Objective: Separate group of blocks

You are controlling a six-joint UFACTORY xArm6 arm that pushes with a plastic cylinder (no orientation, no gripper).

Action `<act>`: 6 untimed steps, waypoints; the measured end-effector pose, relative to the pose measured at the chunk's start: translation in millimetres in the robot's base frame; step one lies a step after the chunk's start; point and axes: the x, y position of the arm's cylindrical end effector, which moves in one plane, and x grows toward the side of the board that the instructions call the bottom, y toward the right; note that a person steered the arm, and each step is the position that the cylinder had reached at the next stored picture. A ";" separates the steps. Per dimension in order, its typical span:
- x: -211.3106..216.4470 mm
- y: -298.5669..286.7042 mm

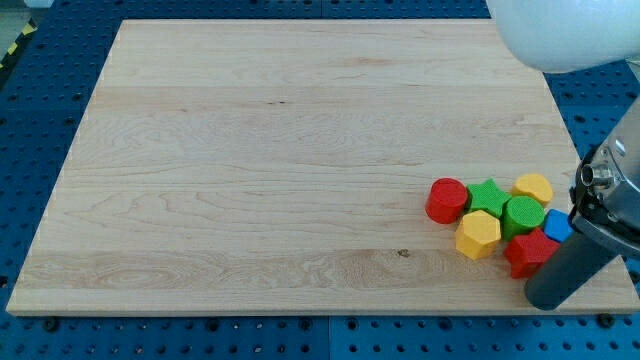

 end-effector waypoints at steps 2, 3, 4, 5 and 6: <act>-20.6 0.1; -31.7 0.1; -34.3 0.1; -34.3 0.1; -40.4 0.1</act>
